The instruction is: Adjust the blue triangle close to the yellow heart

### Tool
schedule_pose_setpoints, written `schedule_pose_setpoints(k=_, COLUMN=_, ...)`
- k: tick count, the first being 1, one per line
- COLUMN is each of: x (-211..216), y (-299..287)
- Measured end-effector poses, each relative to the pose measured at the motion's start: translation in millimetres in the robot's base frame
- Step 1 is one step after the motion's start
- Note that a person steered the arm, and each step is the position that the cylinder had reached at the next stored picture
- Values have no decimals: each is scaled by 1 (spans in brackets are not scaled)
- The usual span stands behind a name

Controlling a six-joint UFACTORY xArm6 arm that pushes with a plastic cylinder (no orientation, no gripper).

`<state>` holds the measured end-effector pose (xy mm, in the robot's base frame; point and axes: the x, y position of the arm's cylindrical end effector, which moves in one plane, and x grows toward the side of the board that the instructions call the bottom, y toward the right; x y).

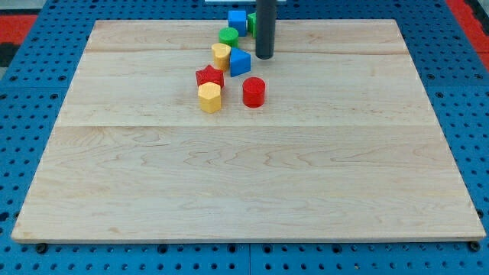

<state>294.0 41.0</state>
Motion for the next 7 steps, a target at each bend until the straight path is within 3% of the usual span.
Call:
schedule_pose_setpoints(k=1, x=23, y=2)
schedule_pose_setpoints(k=4, x=33, y=-56)
schedule_pose_setpoints(k=5, x=36, y=-46)
schedule_pose_setpoints(k=7, x=57, y=43)
